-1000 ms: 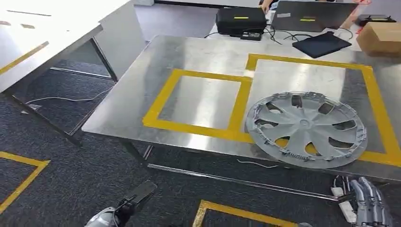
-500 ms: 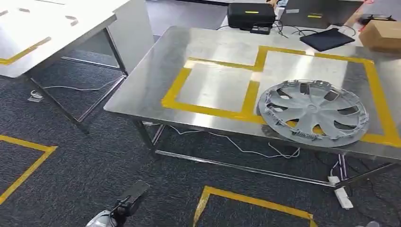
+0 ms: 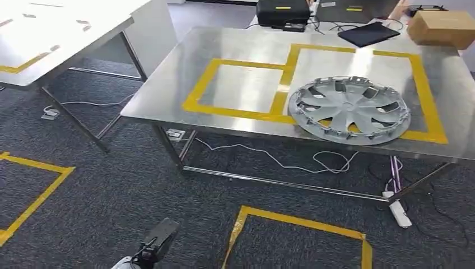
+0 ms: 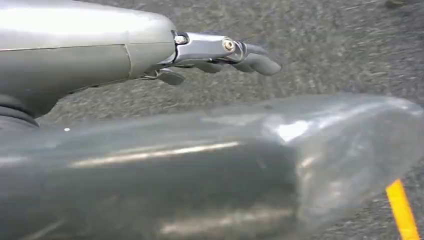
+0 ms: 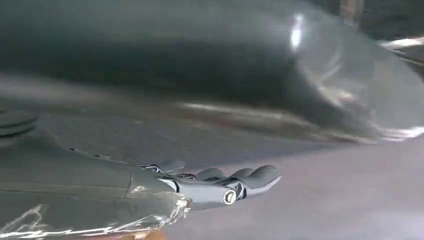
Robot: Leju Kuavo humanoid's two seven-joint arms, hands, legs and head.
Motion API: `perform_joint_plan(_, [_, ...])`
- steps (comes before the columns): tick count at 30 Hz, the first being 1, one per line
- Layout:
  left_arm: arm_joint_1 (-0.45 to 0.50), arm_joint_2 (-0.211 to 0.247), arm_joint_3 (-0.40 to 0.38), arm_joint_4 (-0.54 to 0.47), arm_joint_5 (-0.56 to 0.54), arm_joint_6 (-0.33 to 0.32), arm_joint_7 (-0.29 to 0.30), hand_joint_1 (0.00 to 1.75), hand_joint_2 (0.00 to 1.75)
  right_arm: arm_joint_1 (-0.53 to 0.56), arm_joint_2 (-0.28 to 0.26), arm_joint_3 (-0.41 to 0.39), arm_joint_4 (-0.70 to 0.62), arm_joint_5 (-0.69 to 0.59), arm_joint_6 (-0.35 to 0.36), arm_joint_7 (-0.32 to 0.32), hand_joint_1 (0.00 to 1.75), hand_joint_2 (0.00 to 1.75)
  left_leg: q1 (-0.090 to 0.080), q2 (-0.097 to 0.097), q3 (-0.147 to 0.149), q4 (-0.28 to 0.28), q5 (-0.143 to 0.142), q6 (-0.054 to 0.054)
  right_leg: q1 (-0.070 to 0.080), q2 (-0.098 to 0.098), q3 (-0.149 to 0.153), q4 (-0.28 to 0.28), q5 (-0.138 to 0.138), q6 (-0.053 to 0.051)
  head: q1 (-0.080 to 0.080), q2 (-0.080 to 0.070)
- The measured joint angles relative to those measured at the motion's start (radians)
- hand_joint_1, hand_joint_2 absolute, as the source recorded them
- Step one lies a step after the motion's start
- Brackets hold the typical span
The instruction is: Take the parts from the cabinet and place them on the table.
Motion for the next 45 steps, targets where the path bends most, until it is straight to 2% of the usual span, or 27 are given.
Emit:
perform_joint_plan(2, [0.002,-0.003,0.004,0.0,0.008,0.007,-0.005,0.0,0.0,-0.029,0.002,-0.017,0.083,-0.092,0.008,0.001,0.0,0.0,0.0,0.0,0.08,-0.078,0.076,0.005,0.0,0.001,-0.04,0.01,0.022,0.006,-0.001,0.0])
perform_joint_plan(3, [0.002,-0.003,0.005,-0.002,0.01,0.012,-0.007,0.0,0.0,-0.043,0.002,-0.023,0.121,-0.132,0.015,-0.001,0.0,0.0,0.0,0.0,0.152,-0.173,0.089,0.009,0.0,0.001,-0.056,0.016,0.031,0.01,-0.002,0.0])
perform_joint_plan(5, [0.0,-0.007,0.01,-0.009,0.018,0.019,-0.012,0.0,0.0,-0.072,0.002,-0.037,0.202,-0.213,0.035,-0.005,0.0,0.0,-0.004,-0.001,0.268,-0.338,0.052,0.017,0.006,0.0,-0.075,0.032,0.041,0.021,-0.008,0.0])
perform_joint_plan(9, [0.007,-0.014,0.016,-0.009,0.029,0.03,-0.015,0.0,0.0,-0.136,0.002,-0.053,0.361,-0.337,0.079,0.001,0.0,0.0,-0.005,0.003,0.239,-0.349,0.069,0.048,0.0,0.001,-0.092,0.026,0.077,0.04,-0.007,0.0])
perform_joint_plan(11, [0.005,-0.016,0.018,-0.009,0.035,0.035,-0.016,0.0,0.0,-0.16,0.002,-0.065,0.438,-0.378,0.137,0.017,0.0,0.0,-0.004,0.005,0.213,-0.348,0.093,0.063,-0.004,0.003,-0.124,0.096,-0.032,0.053,-0.003,0.0])
perform_joint_plan(13, [0.006,-0.018,0.018,-0.009,0.04,0.04,-0.017,0.0,0.0,-0.196,0.002,-0.084,0.502,-0.39,0.191,0.026,0.0,0.0,-0.004,0.005,0.182,-0.347,0.118,0.064,-0.005,0.003,-0.163,0.253,-0.137,0.061,0.0,0.0])
perform_joint_plan(14, [0.006,-0.019,0.018,-0.009,0.047,0.043,-0.02,0.0,0.0,-0.215,0.002,-0.093,0.546,-0.391,0.217,0.026,0.0,0.0,-0.005,0.006,0.163,-0.346,0.132,0.063,-0.005,0.003,-0.175,0.328,-0.157,0.063,0.0,0.0])
perform_joint_plan(15, [0.006,-0.019,0.018,-0.009,0.05,0.045,-0.023,0.0,0.0,-0.228,0.002,-0.099,0.578,-0.394,0.234,0.026,0.0,0.0,-0.004,0.006,0.145,-0.346,0.146,0.061,-0.006,0.003,-0.166,0.349,-0.14,0.065,0.001,0.0])
perform_joint_plan(17, [0.006,-0.021,0.018,-0.009,0.058,0.049,-0.027,0.0,0.0,-0.254,0.002,-0.114,0.636,-0.396,0.258,0.022,0.0,0.0,-0.003,0.006,0.113,-0.345,0.17,0.055,-0.01,0.003,-0.09,0.279,-0.054,0.066,-0.002,0.0])
perform_joint_plan(18, [0.006,-0.022,0.019,-0.009,0.063,0.054,-0.029,0.0,0.0,-0.27,0.002,-0.122,0.669,-0.392,0.276,0.022,0.0,0.0,-0.002,0.005,0.097,-0.344,0.181,0.049,-0.013,0.003,-0.019,0.185,-0.026,0.068,-0.001,0.0])
perform_joint_plan(20, [0.005,-0.023,0.019,-0.009,0.072,0.061,-0.028,0.0,0.0,-0.305,0.002,-0.132,0.729,-0.379,0.31,0.021,0.0,0.0,-0.008,-0.002,0.082,-0.337,0.196,0.034,-0.017,0.018,0.122,-0.009,-0.081,0.073,0.003,0.0])
perform_joint_plan(21, [0.003,-0.024,0.019,-0.009,0.075,0.065,-0.026,0.0,0.0,-0.322,0.003,-0.139,0.76,-0.371,0.324,0.017,0.0,0.0,-0.011,-0.001,0.081,-0.334,0.207,0.03,-0.014,0.023,0.12,-0.018,-0.089,0.056,-0.002,0.0])
perform_joint_plan(24, [0.0,-0.029,0.019,-0.009,0.094,0.079,-0.023,0.0,0.0,-0.356,0.003,-0.167,0.852,-0.343,0.375,0.003,0.0,0.0,-0.003,-0.008,0.074,-0.332,0.224,0.016,-0.012,0.005,0.092,-0.005,-0.081,0.032,-0.006,0.0])
perform_joint_plan(26, [0.002,-0.032,0.019,-0.009,0.101,0.083,-0.022,0.0,0.0,-0.366,0.004,-0.177,0.886,-0.333,0.393,0.003,0.0,0.0,-0.002,-0.005,0.047,-0.264,0.143,0.007,-0.011,-0.01,0.083,-0.005,-0.07,0.013,-0.013,0.0])
perform_joint_plan(28, [0.002,-0.034,0.018,-0.009,0.103,0.087,-0.022,0.0,0.0,-0.369,0.004,-0.185,0.91,-0.323,0.413,0.006,0.0,0.0,-0.002,-0.005,-0.015,-0.095,0.045,0.002,-0.005,-0.026,0.068,-0.004,-0.061,0.004,-0.015,0.0])
perform_joint_plan(30, [0.006,-0.035,0.018,-0.008,0.114,0.092,-0.022,0.0,0.0,-0.369,0.004,-0.192,0.921,-0.311,0.436,0.007,0.0,0.0,-0.002,-0.005,-0.041,0.002,0.016,0.004,-0.001,-0.042,0.063,0.0,-0.054,0.003,-0.016,0.0])
perform_joint_plan(31, [0.007,-0.035,0.018,-0.008,0.119,0.097,-0.022,0.0,0.0,-0.369,0.004,-0.194,0.923,-0.305,0.448,0.007,0.0,0.0,-0.002,-0.004,-0.019,-0.018,0.037,0.008,0.002,-0.05,0.06,0.001,-0.052,0.003,-0.016,0.0])
perform_joint_plan(33, [0.007,-0.035,0.018,-0.008,0.133,0.105,-0.024,0.0,0.0,-0.364,0.004,-0.195,0.918,-0.302,0.475,0.016,0.0,0.0,-0.007,0.006,0.078,-0.169,0.117,0.023,0.007,-0.069,0.06,0.004,-0.052,0.004,-0.019,0.0])
perform_joint_plan(34, [0.008,-0.035,0.017,-0.008,0.14,0.108,-0.028,0.0,0.0,-0.356,0.004,-0.194,0.906,-0.303,0.486,0.02,0.0,0.0,-0.013,0.031,0.127,-0.25,0.145,0.034,0.008,-0.079,0.062,0.005,-0.055,0.005,-0.021,0.0])
perform_joint_plan(35, [0.007,-0.035,0.016,-0.008,0.149,0.111,-0.033,0.0,0.0,-0.347,0.004,-0.193,0.894,-0.305,0.496,0.021,0.0,0.0,-0.026,0.074,0.155,-0.288,0.132,0.044,0.017,-0.089,0.054,0.007,-0.058,0.009,-0.02,0.0])
perform_joint_plan(36, [0.008,-0.035,0.016,-0.008,0.156,0.114,-0.036,0.0,0.0,-0.339,0.004,-0.193,0.882,-0.308,0.503,0.019,0.0,0.0,-0.027,0.076,0.154,-0.299,0.133,0.047,0.017,-0.098,0.053,0.007,-0.058,0.011,-0.021,0.0])
perform_joint_plan(39, [0.013,-0.036,0.015,-0.008,0.178,0.127,-0.042,0.0,0.0,-0.327,0.004,-0.193,0.845,-0.292,0.53,-0.007,0.0,0.0,-0.019,0.036,0.149,-0.325,0.121,0.062,0.023,-0.131,0.059,0.011,-0.061,0.025,-0.023,0.0])
perform_joint_plan(40, [0.015,-0.038,0.013,-0.008,0.184,0.13,-0.042,0.0,0.0,-0.325,0.003,-0.194,0.835,-0.285,0.536,-0.013,0.0,0.0,-0.013,0.026,0.151,-0.329,0.125,0.064,0.021,-0.101,0.047,0.027,-0.08,0.03,-0.024,0.0])
perform_joint_plan(41, [0.014,-0.039,0.011,-0.008,0.19,0.139,-0.042,0.0,0.0,-0.326,0.003,-0.194,0.831,-0.277,0.541,-0.021,0.0,0.0,-0.01,0.016,0.148,-0.329,0.127,0.067,0.019,-0.049,0.03,0.07,-0.11,0.035,-0.016,0.0])
perform_joint_plan(42, [0.013,-0.042,0.01,-0.008,0.196,0.143,-0.042,0.0,0.0,-0.326,0.003,-0.195,0.829,-0.267,0.547,-0.027,0.0,0.0,-0.009,0.004,0.145,-0.329,0.13,0.071,0.013,-0.017,-0.004,0.149,-0.15,0.04,-0.011,0.0])
perform_joint_plan(44, [0.012,-0.045,0.008,-0.008,0.208,0.155,-0.042,0.0,0.0,-0.325,0.003,-0.203,0.829,-0.249,0.555,-0.034,0.0,0.0,-0.009,-0.02,0.139,-0.328,0.135,0.073,0.008,0.003,-0.086,0.32,-0.215,0.046,-0.011,0.0])
perform_joint_plan(45, [0.013,-0.045,0.008,-0.008,0.217,0.162,-0.042,0.0,0.0,-0.327,0.003,-0.207,0.829,-0.238,0.559,-0.041,0.0,0.0,-0.009,-0.033,0.138,-0.328,0.137,0.073,0.006,0.003,-0.107,0.357,-0.215,0.049,-0.011,0.0])
